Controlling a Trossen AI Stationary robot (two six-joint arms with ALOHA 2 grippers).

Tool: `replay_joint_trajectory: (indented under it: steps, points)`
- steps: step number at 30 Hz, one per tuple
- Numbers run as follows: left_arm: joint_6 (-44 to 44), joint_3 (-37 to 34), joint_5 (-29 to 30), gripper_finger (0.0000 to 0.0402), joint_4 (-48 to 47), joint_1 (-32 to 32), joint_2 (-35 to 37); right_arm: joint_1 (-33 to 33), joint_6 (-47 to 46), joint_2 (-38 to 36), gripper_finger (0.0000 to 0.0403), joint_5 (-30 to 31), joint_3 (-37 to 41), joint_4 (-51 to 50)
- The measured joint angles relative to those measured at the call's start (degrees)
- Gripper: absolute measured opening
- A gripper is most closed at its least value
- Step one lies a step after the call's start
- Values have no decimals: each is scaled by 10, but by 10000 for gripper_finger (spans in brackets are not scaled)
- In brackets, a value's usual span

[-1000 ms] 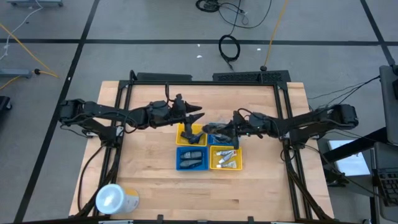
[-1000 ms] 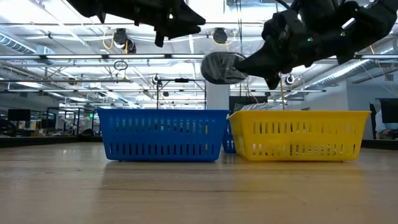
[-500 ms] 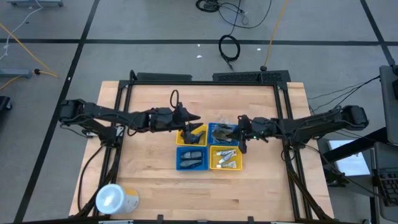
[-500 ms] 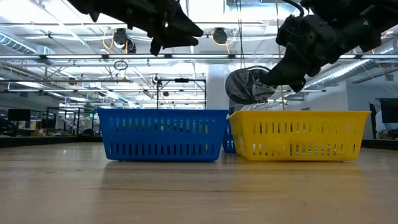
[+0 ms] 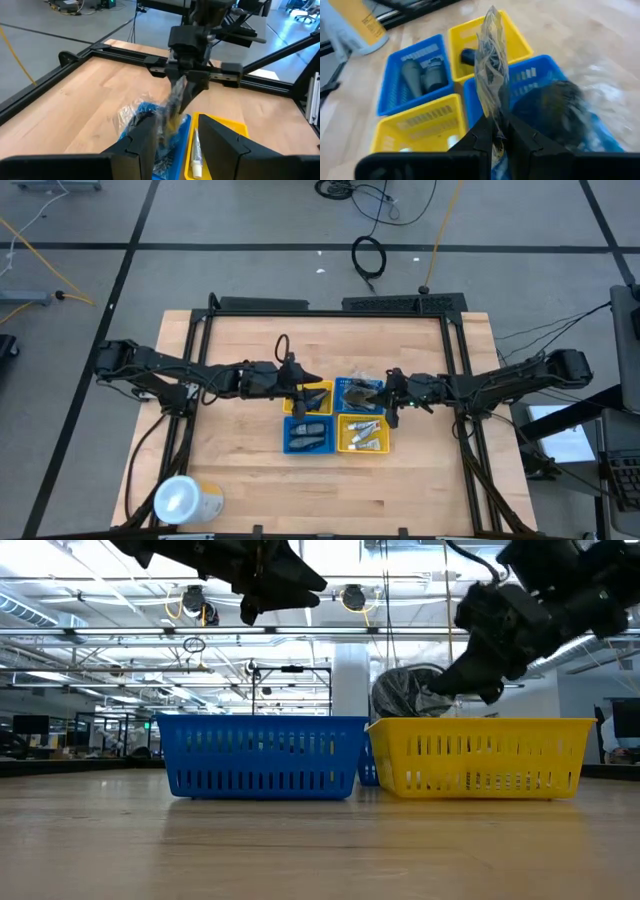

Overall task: Pick & Place Travel size toiletries
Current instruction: Put the black hairbrush into the right blue bin, then return to Home Position

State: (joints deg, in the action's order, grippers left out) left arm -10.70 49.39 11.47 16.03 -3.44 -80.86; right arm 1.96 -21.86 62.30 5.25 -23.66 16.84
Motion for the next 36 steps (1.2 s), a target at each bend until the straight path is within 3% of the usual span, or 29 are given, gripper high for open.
replay_joint_trajectory:
  steps: [7,15,21,24,29,36]
  points:
    - [0,0,0,145,1,0,0,0,-12,0,77,23,76,168]
    - [0,0,0,145,1,0,0,0,0,0,145,24,85,182]
    - [12,0,24,145,-25,4,0,0,36,-23,165,23,85,220]
    - [-8,-1,50,145,-107,15,15,0,46,-60,166,21,85,196]
    - [-11,-6,65,145,-233,28,80,0,71,-163,166,22,85,71]
    - [21,-116,112,145,-185,23,240,0,80,-291,154,22,85,-42]
